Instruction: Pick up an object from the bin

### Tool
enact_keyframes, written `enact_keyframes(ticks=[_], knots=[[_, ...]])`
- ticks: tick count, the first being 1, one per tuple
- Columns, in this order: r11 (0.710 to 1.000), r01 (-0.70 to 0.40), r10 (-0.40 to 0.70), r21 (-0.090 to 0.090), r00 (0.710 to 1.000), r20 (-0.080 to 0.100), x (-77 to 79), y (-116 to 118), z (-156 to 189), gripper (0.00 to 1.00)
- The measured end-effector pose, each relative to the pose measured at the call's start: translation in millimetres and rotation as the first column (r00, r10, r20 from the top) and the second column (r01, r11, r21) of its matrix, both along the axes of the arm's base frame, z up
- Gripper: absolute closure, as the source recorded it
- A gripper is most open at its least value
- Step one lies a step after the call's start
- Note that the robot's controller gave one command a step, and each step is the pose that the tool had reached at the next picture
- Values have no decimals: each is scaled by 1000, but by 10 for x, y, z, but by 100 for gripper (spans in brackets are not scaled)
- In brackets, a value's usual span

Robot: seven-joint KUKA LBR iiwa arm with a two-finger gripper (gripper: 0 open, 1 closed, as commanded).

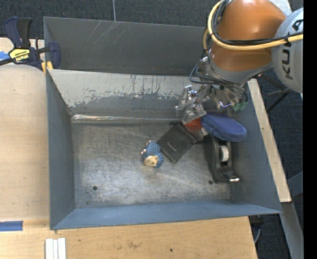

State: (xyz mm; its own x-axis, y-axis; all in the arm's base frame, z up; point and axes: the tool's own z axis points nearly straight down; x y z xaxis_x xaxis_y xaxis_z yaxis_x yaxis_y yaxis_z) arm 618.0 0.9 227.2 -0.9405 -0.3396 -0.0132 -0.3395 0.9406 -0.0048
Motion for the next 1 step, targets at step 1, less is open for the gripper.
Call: enact_keyframes(ticks=[1], knots=[[1000,2,-2,1,1000,-10,-21,2,-51,0]])
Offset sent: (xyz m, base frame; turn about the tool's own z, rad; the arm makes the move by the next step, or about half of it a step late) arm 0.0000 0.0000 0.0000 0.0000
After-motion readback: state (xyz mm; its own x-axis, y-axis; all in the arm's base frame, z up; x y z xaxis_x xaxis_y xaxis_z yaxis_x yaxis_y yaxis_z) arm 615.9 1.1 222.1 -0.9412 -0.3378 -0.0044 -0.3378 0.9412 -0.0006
